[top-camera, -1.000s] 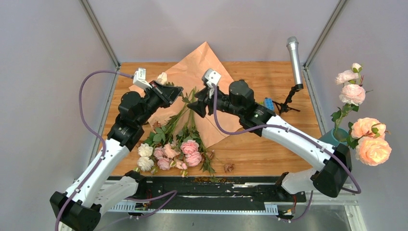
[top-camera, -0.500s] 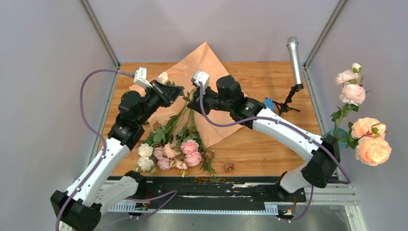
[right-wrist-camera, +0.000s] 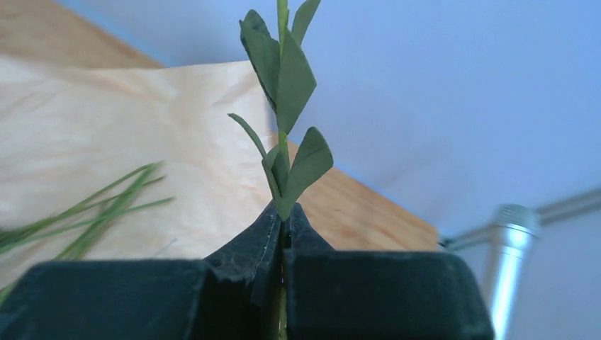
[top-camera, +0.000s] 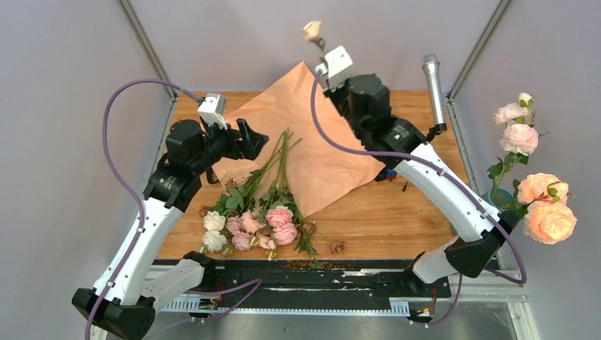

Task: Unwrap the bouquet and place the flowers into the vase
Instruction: Pick up the fake flower from the wrapping paper.

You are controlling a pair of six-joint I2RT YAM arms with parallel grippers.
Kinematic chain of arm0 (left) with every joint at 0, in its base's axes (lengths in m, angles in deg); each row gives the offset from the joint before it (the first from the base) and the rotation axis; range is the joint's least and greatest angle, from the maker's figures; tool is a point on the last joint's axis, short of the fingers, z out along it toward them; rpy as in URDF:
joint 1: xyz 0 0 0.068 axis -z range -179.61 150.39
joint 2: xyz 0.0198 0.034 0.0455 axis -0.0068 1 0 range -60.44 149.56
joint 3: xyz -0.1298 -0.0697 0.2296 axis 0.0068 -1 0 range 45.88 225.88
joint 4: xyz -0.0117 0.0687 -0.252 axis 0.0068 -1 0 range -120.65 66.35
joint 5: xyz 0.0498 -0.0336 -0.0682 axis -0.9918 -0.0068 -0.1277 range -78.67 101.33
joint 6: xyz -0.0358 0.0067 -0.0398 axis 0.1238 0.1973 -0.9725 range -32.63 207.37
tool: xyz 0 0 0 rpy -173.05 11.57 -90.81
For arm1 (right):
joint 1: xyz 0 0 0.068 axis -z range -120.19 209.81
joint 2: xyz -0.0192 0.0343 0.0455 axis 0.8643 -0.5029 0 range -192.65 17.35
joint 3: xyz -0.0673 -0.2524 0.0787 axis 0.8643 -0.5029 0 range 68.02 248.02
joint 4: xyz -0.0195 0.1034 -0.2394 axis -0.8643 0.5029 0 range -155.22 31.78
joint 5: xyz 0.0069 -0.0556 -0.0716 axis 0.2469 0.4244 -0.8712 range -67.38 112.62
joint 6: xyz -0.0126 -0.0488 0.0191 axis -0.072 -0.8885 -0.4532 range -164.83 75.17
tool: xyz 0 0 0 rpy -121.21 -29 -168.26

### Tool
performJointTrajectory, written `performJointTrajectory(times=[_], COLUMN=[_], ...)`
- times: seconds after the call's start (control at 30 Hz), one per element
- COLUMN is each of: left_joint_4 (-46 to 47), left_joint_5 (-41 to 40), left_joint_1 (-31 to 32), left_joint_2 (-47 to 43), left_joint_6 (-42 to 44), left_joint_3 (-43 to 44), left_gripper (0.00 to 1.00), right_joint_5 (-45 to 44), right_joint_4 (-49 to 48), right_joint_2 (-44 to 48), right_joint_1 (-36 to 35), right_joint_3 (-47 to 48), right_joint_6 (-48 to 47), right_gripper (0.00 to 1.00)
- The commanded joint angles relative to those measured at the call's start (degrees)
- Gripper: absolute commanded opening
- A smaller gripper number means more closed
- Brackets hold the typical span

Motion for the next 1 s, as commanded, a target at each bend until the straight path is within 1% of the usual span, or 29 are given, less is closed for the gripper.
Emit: performJointTrajectory(times=[0.0,0.07,0.2,0.33,0.47,0.6,0.83,0.97], left_joint_4=[-6.1,-6.9,-6.2,-4.6,-3.6,-2.3,-0.8,-0.6], left_joint_5=[-1.2,-2.4,-7.5,-11.5,-12.7,-11.6,-11.0,-11.0], left_joint_1=[-4.1,-5.6,-5.8,-5.8,-5.8,-5.8,-5.8,-5.9], left_joint_2=[-1.2,-0.9,-1.0,-1.3,-0.4,0.8,2.1,2.4], left_joint_6=[11.0,12.2,13.5,14.6,14.5,13.9,13.2,13.3], left_joint_3=[1.7,1.5,-0.8,-3.2,-4.8,-5.9,-7.4,-7.7], left_gripper=[1.0,1.0,1.0,1.0,1.0,1.0,1.0,1.0], right_joint_5=[-14.1,-13.3,-14.4,-16.5,-16.9,-17.4,-17.6,-14.9], right_joint_4=[1.3,1.2,0.7,-0.3,-0.5,-0.3,0.6,1.1], right_joint_2=[1.4,2.4,3.9,5.6,8.2,11.8,16.5,17.9], right_joint_1=[6.3,9.8,16.1,20.2,25.1,28.9,37.5,42.4], right_joint_3=[8.2,10.3,14.5,17.7,19.2,17.9,11.3,7.3], right_joint_6=[-8.2,-8.2,-8.6,-10.6,-11.7,-11.4,-7.6,-4.6], right_gripper=[0.0,0.0,0.0,0.0,0.0,0.0,0.0,0.0])
